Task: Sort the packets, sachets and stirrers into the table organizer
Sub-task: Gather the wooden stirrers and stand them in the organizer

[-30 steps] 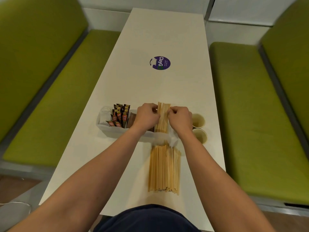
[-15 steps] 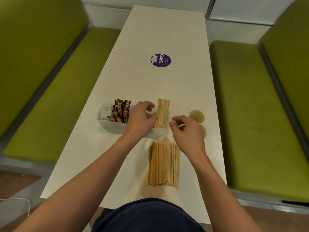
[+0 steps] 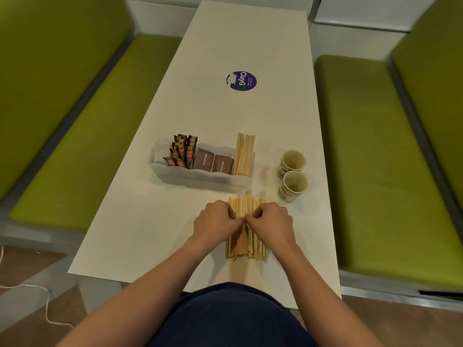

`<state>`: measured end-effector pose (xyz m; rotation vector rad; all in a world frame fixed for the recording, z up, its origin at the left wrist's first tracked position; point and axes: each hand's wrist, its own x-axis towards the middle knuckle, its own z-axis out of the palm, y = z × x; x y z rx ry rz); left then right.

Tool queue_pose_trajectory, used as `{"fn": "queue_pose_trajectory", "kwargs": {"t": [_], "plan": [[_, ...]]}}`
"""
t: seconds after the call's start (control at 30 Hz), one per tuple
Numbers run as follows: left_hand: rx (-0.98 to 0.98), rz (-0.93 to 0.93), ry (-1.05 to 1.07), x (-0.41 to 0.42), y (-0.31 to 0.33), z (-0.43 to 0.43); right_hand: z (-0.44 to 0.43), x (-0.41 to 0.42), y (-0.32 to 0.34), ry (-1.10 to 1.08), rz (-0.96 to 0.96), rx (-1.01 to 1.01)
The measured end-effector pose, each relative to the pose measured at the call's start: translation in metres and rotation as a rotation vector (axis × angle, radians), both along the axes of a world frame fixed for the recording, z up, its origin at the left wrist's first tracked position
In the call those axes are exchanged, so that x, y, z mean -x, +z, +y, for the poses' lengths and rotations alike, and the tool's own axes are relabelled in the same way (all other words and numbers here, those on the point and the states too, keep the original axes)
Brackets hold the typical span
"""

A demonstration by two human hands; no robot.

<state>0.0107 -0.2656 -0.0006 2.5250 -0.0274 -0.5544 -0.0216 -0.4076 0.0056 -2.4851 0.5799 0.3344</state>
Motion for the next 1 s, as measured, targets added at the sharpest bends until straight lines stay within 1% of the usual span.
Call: {"fn": "queue_pose_trajectory", "kwargs": {"t": [0.3,0.47,0.57,0.7,0.83,0.93,1.0], "plan": [[0.183,0.115,0.136,-0.007,0.005,0.005,-0.006,-0.001,0.0,-0.118,0.003,-0.154],[0.256,0.211,0.156,-0.011,0.014,0.014,-0.011,0.001,-0.001,-0.162,-0.026,-0.275],[0.308,0.221,0.132,-0.013,0.026,0.022,-0.014,0.004,0.002,-0.175,-0.061,-0.346],[0.456,0.115,0.056,-0.029,0.062,0.024,-0.015,0.011,0.007,-0.195,-0.137,-0.443],[0.603,-0.117,0.117,-0.075,0.09,0.013,-0.013,0.014,0.013,-0.229,-0.239,-0.521],[0.602,-0.23,0.14,-0.105,0.094,-0.003,-0.015,0.012,0.022,-0.262,-0.321,-0.539],[0.585,-0.259,0.149,-0.118,0.088,-0.014,-0.018,0.009,0.03,-0.277,-0.392,-0.546]]}}
